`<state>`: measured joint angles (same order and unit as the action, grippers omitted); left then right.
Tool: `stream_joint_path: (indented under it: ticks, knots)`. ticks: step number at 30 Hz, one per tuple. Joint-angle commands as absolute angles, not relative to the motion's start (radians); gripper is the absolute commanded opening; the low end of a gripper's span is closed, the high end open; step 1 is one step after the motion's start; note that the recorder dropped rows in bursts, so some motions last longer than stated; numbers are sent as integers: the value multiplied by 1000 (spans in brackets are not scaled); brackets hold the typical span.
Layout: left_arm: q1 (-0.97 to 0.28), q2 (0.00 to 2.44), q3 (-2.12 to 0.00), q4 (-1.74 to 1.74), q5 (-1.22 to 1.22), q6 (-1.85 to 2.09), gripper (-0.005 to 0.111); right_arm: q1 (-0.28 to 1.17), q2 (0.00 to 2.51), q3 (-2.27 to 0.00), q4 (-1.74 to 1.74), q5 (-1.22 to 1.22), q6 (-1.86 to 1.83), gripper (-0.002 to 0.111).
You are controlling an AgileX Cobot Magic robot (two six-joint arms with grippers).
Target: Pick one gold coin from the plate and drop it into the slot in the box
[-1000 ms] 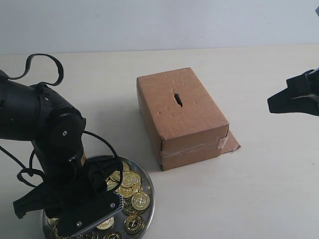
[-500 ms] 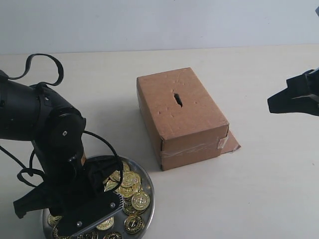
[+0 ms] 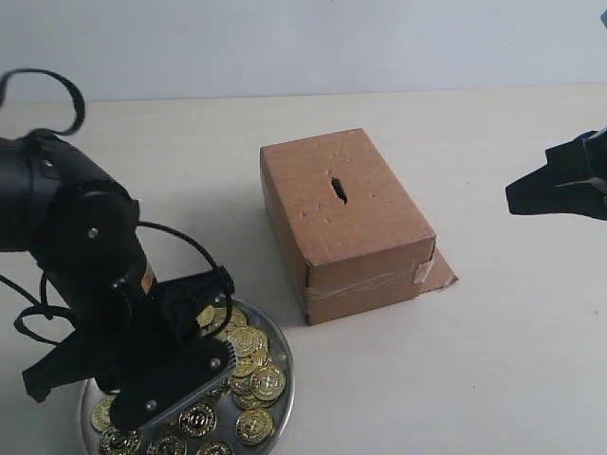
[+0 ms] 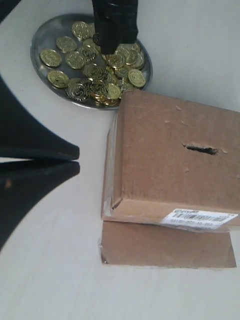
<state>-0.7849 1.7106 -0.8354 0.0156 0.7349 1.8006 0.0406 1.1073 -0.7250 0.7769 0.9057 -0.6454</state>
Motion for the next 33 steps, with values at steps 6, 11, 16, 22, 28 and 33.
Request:
stream_joint_path:
  ticks: [6, 11, 16, 22, 28, 33]
  knots:
    - [-786, 1457, -835, -6, 732, 1485, 33, 164, 1102, -687, 984, 910, -886, 0]
    - [-786, 1468, -837, -6, 756, 1456, 33, 164, 1110, -676, 1005, 923, -849, 0]
    - [-786, 1430, -837, -23, 697, 1244, 33, 170, 1162, -524, 1379, 917, -1095, 0]
    - [-786, 1430, -837, -56, 690, 1222, 33, 445, 1317, -451, 1744, 689, -1348, 0]
    - [-786, 1430, -837, -116, 677, 1222, 33, 610, 1499, -569, 1744, 625, -1370, 0]
    - [-786, 1430, -837, -124, 681, 1194, 33, 667, 1606, -682, 1744, 613, -1276, 9]
